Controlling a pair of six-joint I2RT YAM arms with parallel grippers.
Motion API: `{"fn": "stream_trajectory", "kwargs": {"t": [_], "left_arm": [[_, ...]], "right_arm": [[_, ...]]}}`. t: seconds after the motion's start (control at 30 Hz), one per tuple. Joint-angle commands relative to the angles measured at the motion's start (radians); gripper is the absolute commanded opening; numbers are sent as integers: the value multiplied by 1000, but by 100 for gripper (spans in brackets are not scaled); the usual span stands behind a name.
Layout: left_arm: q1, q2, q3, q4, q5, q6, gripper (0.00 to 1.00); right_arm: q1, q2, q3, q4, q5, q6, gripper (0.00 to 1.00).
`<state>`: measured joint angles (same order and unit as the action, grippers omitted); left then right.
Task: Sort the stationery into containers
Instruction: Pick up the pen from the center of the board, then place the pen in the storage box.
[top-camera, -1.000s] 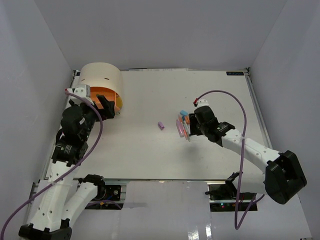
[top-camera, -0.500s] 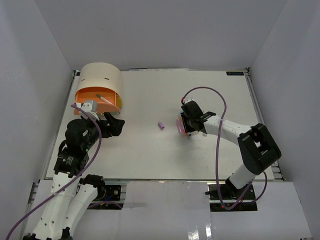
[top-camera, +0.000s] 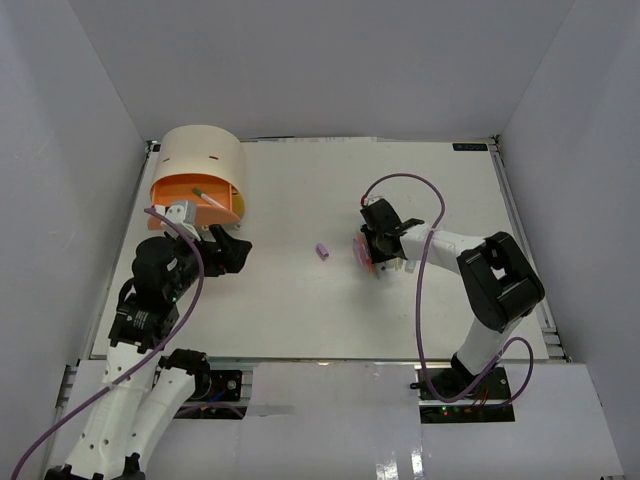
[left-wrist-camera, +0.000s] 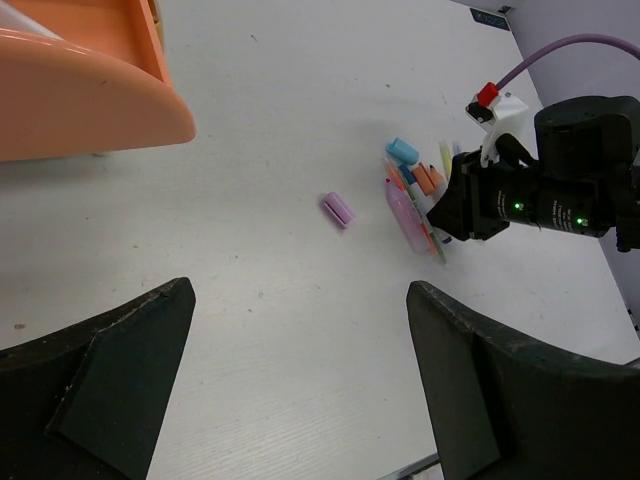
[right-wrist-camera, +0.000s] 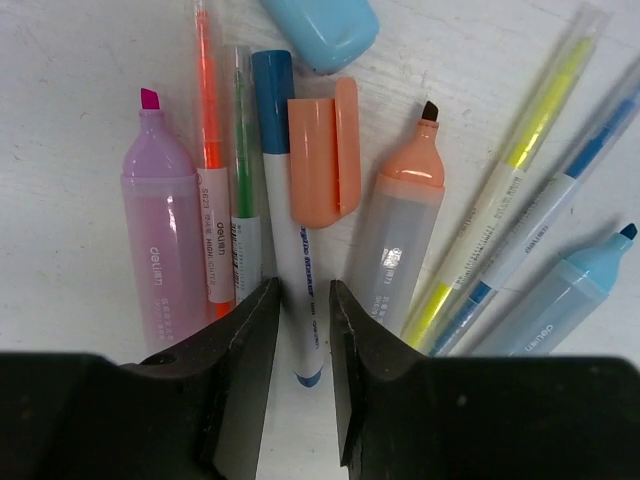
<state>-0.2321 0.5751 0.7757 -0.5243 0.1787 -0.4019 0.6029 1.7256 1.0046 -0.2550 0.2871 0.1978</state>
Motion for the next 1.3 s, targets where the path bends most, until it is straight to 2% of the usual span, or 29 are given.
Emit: {"fn": "stream_trajectory", "kwargs": {"t": [0.0,0.2,0.33,0.37,0.47,0.57,0.7,0.9,1.0,1.1,1.13,1.2,1.27], "left_arm": [[4,11,-7,-5,24,-8,98],[4,20,-10,-2,44,-20,98],[4,26,-9,-2,65,-28,98],[4,29,-7,0,67,-31,98],[4,37,5,1,82,-43,98],[4,55,26,9,110,-67,98],[4,109,62,20,126,-156,98],[-1,213,96,135,235,-337,98],[-50,294,147,161,219,-368,98],[-180,365,197,185,90,-380,98],[-264,382,233,202,47,-380,98],[-329,449,266,214,-52,-390,98],[-396,514,303,236,-94,-405,98]], "right_arm": [[-2,15,35,33,-29,-17,33],[-3,32,35,46,-60,-21,33],[-3,34,38,45,-68,-32,22],[-3,29,37,46,-71,-34,17],[-3,-6,38,36,-65,-43,11],[1,-72,45,14,-57,-54,8],[26,-216,55,-18,-48,-57,8],[119,-432,11,37,-133,-20,8],[139,-516,-24,127,-244,0,8],[156,-573,-66,210,-339,25,8],[159,-584,-75,230,-356,43,8],[169,-610,-103,294,-396,61,9],[172,-618,-115,315,-417,81,9]]}}
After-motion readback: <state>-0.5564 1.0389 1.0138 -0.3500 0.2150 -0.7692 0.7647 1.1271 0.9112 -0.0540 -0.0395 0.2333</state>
